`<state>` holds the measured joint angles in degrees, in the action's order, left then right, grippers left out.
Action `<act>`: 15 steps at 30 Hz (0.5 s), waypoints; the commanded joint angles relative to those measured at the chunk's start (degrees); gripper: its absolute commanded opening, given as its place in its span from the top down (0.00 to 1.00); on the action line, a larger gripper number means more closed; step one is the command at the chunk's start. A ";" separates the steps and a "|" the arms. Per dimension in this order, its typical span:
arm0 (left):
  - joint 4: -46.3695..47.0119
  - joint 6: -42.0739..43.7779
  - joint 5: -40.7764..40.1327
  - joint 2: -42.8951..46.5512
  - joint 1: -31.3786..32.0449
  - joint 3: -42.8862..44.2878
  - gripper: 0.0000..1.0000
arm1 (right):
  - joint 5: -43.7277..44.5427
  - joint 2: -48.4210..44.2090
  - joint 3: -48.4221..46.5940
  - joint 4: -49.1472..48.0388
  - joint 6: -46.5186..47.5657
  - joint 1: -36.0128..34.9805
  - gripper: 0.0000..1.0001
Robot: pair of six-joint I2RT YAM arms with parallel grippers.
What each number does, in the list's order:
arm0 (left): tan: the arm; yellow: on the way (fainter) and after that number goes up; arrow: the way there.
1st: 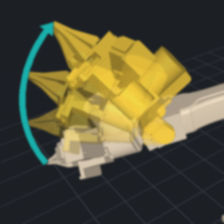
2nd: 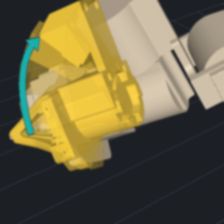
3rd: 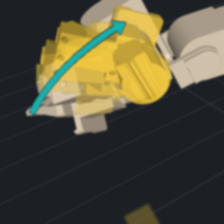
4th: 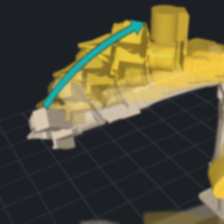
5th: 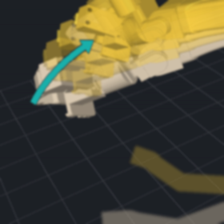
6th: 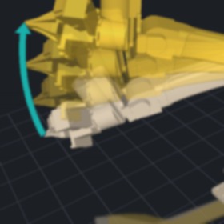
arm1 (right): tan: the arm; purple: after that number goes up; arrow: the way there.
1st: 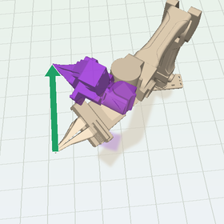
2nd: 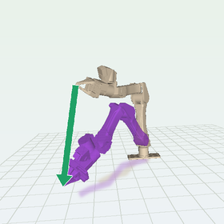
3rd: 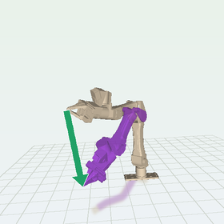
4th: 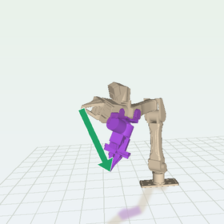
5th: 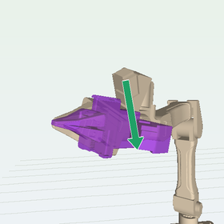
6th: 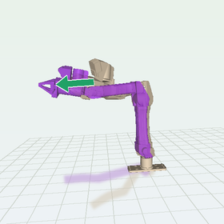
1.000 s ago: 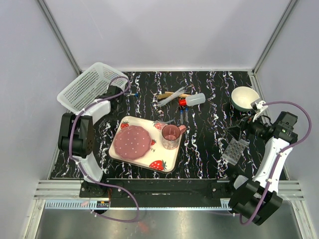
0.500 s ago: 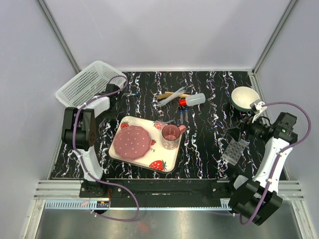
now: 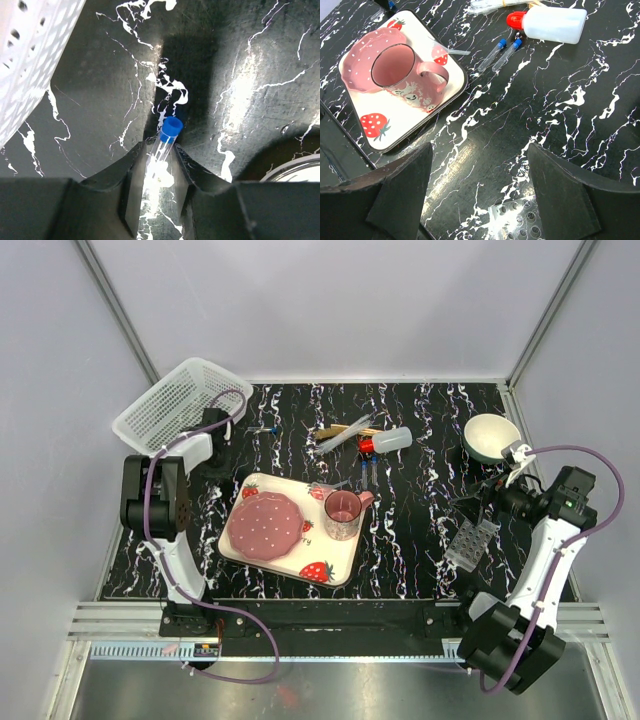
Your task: Organize the chemistry lab equipment
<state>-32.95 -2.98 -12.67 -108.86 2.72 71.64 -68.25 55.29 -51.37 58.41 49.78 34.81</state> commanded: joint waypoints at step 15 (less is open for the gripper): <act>2.27 -3.08 8.62 11.80 -1.93 -6.24 0.93 | -2.85 -2.29 -0.57 0.74 1.28 -0.27 0.18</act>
<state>-31.22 -5.04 -7.31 -103.96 1.13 65.93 -68.64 54.08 -51.37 58.54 49.80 34.81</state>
